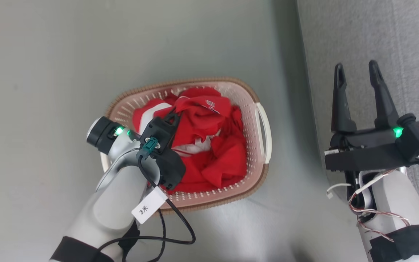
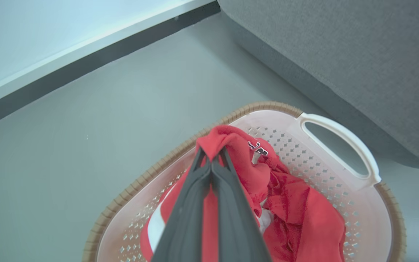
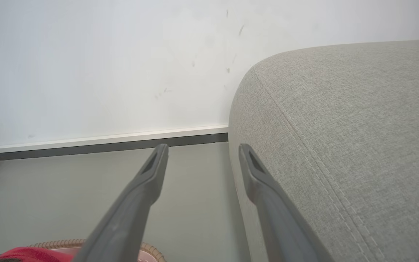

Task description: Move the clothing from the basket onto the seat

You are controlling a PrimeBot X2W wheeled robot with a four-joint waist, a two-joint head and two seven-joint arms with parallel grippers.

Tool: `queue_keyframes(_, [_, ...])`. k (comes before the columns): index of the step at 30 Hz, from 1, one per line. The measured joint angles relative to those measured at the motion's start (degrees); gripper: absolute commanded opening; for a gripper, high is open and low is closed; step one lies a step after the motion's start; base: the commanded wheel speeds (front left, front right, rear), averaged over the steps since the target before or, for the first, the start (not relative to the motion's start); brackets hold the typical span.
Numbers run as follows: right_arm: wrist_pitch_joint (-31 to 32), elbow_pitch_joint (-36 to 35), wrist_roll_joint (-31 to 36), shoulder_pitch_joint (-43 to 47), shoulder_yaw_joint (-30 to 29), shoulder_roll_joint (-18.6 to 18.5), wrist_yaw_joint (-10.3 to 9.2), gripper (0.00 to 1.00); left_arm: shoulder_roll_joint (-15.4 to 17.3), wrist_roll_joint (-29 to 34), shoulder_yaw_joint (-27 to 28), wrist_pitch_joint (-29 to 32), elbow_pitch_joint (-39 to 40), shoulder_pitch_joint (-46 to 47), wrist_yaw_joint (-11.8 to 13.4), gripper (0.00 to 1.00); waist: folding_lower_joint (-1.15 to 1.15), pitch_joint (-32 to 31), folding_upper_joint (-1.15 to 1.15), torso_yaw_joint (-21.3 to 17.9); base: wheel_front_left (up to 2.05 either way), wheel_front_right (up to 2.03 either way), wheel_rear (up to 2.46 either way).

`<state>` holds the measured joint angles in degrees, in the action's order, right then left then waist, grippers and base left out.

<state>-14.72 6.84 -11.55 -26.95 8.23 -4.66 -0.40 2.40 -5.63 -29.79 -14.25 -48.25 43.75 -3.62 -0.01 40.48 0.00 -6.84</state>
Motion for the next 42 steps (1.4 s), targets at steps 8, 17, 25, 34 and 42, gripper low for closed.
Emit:
queue_keyframes(8, [0.0, 3.2, 0.0, 1.8, -1.0, 0.0, 0.49, 1.00, 0.0, -4.5, -2.3, 0.0, 5.4, -0.9, -0.5, 0.00, 0.00, -5.9, 0.00, 1.5, 0.00, 0.00, 0.00])
queue_keyframes(17, [0.0, 6.6, 0.0, 4.0, -1.8, -0.1, 1.44, 1.00, 0.0, -8.6, -1.9, -0.1, 9.3, -2.6, -1.3, 0.00, -0.01, -12.6, 0.00, 3.6, 0.00, 0.00, 0.00])
queue_keyframes(25, [0.0, 9.1, -0.1, 5.4, -1.4, 0.0, 2.30, 1.00, -0.1, -9.7, 0.5, -0.1, 11.7, -3.3, -2.0, 0.00, 0.00, -18.6, 0.00, 5.3, 0.00, 0.00, 0.00])
queue_keyframes(34, [0.0, 11.6, 0.0, 8.2, 0.2, 0.5, 3.01, 1.00, 2.3, -11.2, 1.1, -0.1, 13.4, -5.2, -2.5, 0.00, 0.00, -25.5, -0.01, 6.7, 0.00, 0.00, 0.00])
queue_keyframes(42, [0.0, 14.0, 0.0, 10.4, 2.1, 0.8, 4.01, 1.00, 3.1, -12.1, 1.0, -0.1, 13.9, -7.2, -3.0, 0.00, 0.00, -31.6, -0.01, 7.5, 0.00, 0.00, 0.00])
